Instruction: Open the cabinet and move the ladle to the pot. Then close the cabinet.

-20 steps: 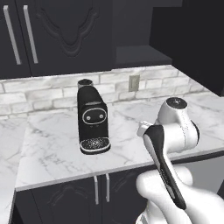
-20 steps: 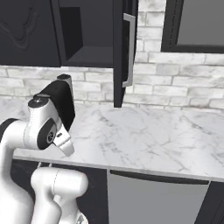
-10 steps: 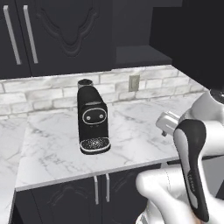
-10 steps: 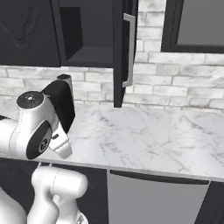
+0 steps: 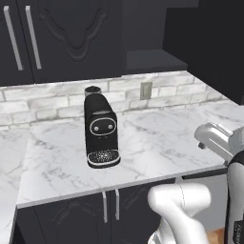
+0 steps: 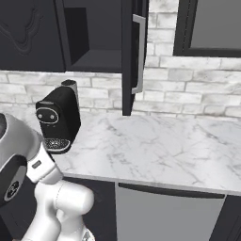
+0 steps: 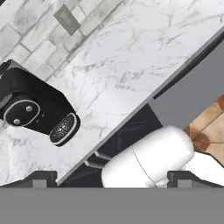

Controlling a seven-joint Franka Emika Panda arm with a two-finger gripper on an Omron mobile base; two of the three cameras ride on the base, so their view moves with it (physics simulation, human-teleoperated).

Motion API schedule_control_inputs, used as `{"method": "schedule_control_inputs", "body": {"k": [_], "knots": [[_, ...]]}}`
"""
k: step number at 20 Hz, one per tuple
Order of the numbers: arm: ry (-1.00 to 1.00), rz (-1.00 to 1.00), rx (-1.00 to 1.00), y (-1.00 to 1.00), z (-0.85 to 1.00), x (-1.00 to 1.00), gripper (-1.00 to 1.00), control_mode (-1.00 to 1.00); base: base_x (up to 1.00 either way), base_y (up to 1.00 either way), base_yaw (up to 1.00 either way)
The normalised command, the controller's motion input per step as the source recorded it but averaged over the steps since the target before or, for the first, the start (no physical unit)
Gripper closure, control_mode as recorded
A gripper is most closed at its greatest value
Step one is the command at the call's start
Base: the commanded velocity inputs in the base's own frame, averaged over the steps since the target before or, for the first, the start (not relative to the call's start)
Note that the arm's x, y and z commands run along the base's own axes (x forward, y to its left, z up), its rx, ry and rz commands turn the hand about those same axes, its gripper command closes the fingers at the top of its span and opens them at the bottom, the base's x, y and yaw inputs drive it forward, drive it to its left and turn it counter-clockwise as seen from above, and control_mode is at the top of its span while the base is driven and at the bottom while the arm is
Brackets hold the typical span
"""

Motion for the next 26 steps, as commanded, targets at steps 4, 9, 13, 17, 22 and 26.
{"method": "schedule_control_inputs", "body": {"k": [4,9,13,17,22,26], "knots": [[-0.51,-0.06,0.06,-0.02,-0.09,-0.82,-1.0,-1.0,0.0,0.0,0.0],[-0.44,-0.08,0.12,-0.14,-0.09,-0.6,-1.0,-1.0,0.0,0.0,0.0],[-0.44,-0.11,0.2,-0.17,-0.17,-0.39,-1.0,-1.0,0.0,0.0,0.0],[-0.42,-0.11,0.23,-0.26,-0.15,-0.21,-1.0,-1.0,0.0,0.0,0.0],[-0.2,-0.08,0.25,-0.41,-0.05,-0.05,-1.0,-1.0,0.0,0.0,0.0],[-0.06,-0.04,0.23,-0.45,0.0,0.01,-1.0,-1.0,0.0,0.0,0.0]]}}
